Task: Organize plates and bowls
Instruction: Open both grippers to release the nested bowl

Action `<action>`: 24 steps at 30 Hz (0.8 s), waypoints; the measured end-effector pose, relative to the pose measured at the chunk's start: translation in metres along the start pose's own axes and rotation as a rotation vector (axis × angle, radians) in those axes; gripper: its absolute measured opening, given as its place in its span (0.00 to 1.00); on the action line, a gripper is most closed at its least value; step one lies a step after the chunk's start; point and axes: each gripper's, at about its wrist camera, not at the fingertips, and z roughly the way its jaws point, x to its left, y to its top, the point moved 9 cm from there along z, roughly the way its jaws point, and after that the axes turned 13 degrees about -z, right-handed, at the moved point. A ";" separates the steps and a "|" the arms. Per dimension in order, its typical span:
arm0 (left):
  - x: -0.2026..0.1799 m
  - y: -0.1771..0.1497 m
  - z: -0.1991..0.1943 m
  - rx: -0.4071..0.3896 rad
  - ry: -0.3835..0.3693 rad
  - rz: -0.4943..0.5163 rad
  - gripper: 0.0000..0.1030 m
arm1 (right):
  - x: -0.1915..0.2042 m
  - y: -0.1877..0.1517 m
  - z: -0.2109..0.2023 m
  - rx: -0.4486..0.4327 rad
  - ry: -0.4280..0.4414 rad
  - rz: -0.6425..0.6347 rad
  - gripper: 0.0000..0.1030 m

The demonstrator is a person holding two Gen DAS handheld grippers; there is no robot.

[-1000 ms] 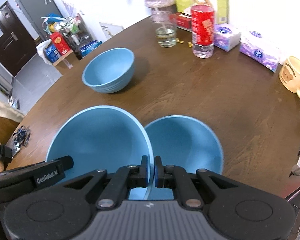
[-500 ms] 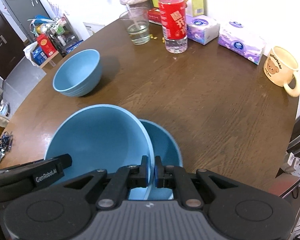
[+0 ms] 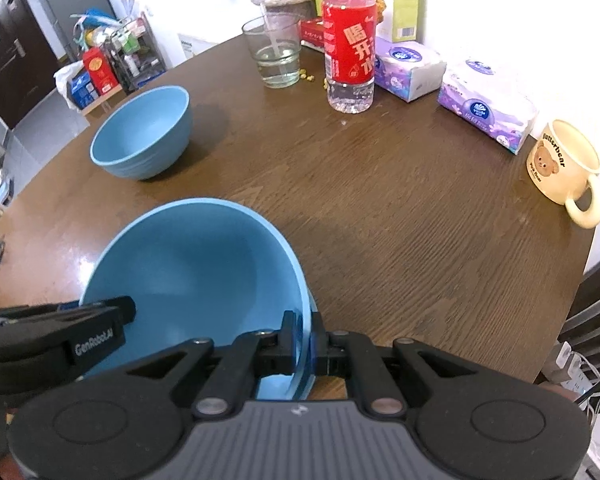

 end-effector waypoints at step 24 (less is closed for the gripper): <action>-0.002 -0.009 0.003 -0.021 0.036 -0.007 0.18 | 0.004 0.000 0.003 -0.010 -0.003 -0.141 0.22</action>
